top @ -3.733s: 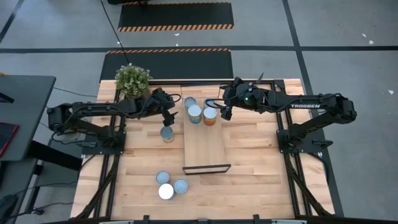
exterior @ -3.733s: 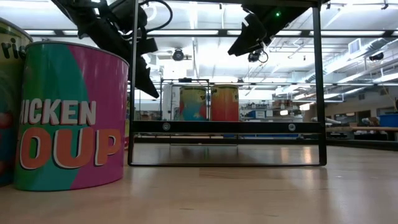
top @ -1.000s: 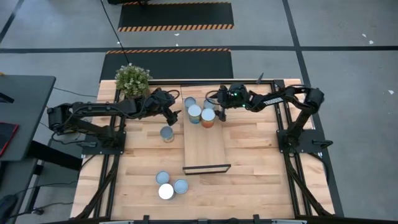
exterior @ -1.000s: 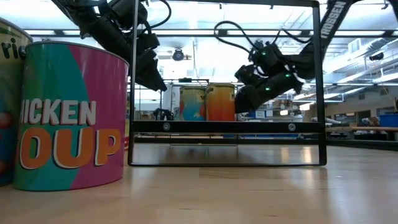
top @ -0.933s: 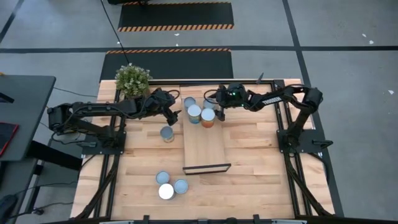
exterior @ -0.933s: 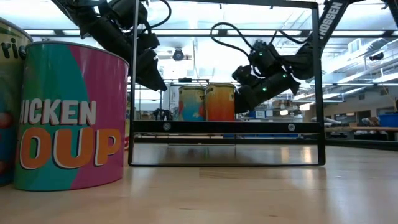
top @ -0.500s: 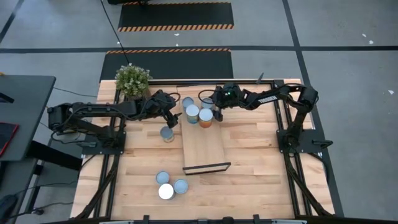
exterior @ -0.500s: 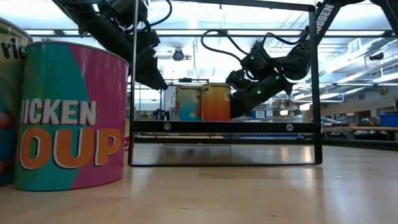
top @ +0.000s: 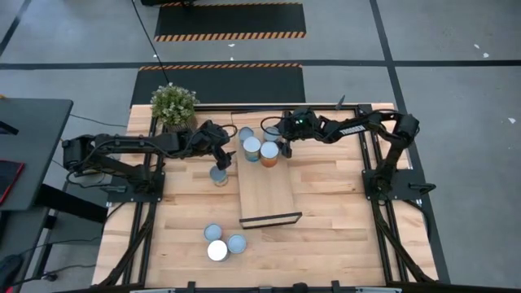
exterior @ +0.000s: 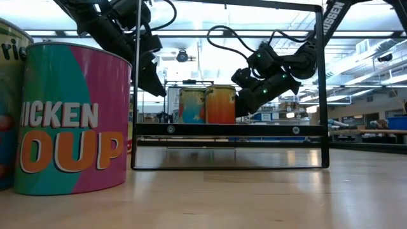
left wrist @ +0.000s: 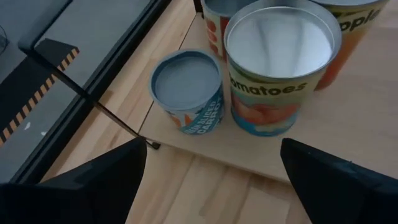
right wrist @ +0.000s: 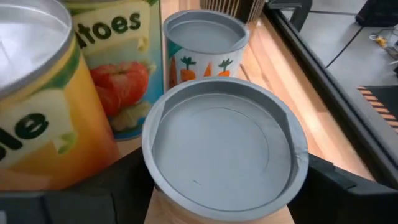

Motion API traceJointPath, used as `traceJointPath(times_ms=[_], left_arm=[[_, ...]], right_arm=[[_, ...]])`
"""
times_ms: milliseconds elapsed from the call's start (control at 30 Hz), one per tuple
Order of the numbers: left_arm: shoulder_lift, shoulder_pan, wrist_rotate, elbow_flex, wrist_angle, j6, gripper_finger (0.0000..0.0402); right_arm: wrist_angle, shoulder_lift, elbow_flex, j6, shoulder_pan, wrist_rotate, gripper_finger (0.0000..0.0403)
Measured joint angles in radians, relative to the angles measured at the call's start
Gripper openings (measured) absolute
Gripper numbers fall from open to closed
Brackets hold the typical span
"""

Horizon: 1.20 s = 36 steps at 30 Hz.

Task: Pick and place cans onto a shelf
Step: Adjust the cans on the shelf

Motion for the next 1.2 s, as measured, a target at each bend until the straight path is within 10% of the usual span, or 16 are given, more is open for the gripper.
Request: traceJointPath(times_ms=[667,1200], left_arm=[[-0.007,-0.005,0.001,0.000,0.038,-0.020,0.0376],[-0.007,-0.049,0.001,0.000,0.058,-0.062,0.0376]], right_arm=[[-0.233,-0.324,-0.001,-0.059,0.023,0.111,0.0302],[-0.315,-0.467,-0.001,-0.011,0.271,0.105,0.0302]])
